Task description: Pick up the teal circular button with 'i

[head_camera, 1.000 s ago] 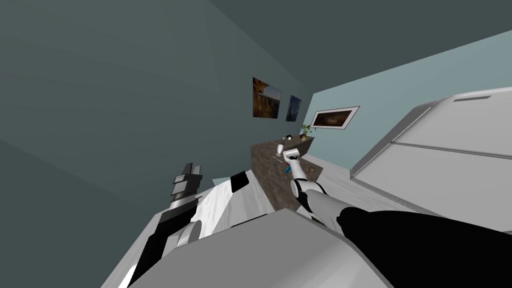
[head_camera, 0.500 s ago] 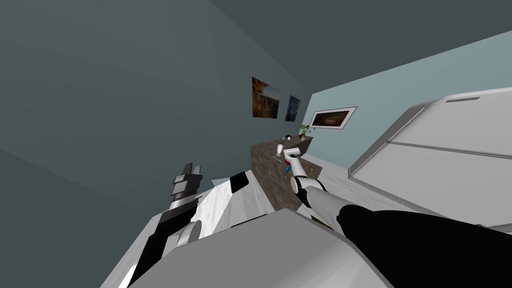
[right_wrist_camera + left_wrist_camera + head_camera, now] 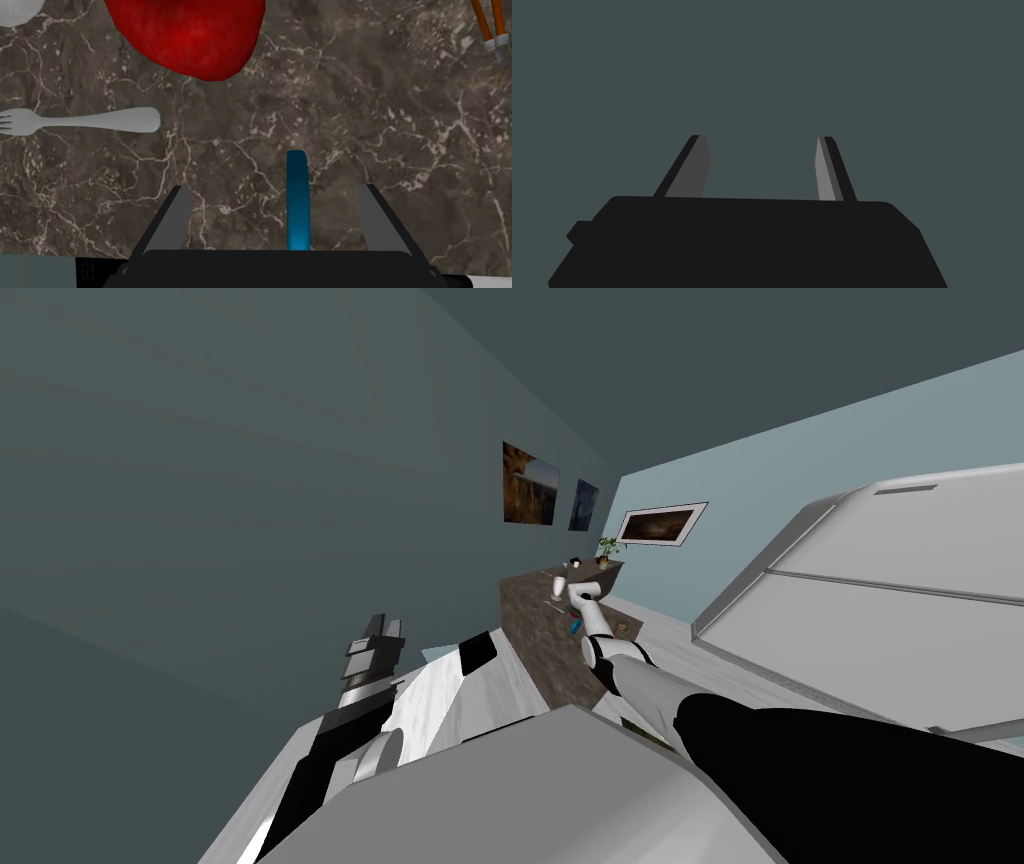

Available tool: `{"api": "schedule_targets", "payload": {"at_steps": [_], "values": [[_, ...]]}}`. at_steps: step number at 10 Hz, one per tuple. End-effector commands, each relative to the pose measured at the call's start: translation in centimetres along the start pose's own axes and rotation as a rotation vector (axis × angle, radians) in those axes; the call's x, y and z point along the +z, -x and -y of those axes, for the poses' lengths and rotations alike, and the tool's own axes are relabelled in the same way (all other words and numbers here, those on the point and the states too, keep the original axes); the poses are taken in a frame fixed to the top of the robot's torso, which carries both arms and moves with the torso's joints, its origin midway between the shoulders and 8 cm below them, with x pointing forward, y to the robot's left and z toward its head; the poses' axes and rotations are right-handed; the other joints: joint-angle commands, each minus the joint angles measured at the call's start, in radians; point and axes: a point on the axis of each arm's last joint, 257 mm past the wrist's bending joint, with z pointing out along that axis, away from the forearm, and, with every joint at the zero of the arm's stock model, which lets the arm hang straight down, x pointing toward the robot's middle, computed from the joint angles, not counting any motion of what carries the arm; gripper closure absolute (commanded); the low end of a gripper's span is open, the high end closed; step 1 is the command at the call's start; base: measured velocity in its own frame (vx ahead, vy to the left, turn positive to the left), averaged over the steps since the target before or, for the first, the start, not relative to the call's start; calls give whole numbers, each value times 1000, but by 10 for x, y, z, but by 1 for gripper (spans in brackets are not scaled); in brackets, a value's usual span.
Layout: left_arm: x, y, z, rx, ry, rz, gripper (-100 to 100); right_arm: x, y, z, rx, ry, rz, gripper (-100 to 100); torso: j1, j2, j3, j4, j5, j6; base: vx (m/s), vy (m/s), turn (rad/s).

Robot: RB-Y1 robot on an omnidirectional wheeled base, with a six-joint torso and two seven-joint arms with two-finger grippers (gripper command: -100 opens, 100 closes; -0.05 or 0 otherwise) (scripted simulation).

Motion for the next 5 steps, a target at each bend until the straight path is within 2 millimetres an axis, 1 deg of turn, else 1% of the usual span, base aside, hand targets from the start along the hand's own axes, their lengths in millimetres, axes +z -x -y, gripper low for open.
{"api": "schedule_targets", "payload": {"at_steps": [1,3,4,5], "values": [[0,0,0,0,0,0,0,0,9,-1,-7,2,41,-100,0,0,0,0,0,0,9,7,-13],[0,0,0,0,0,0,0,-2,27,-5,-21,21,128,-100,0,0,0,0,0,0,6,6,-26],[0,0,0,0,0,0,0,-2,29,-7,-21,27,134,-100,0,0,0,0,0,0,0,0,0],[0,0,0,0,0,0,0,-4,36,-11,-27,41,168,-100,0,1,0,0,0,0,2,2,-11]]}}
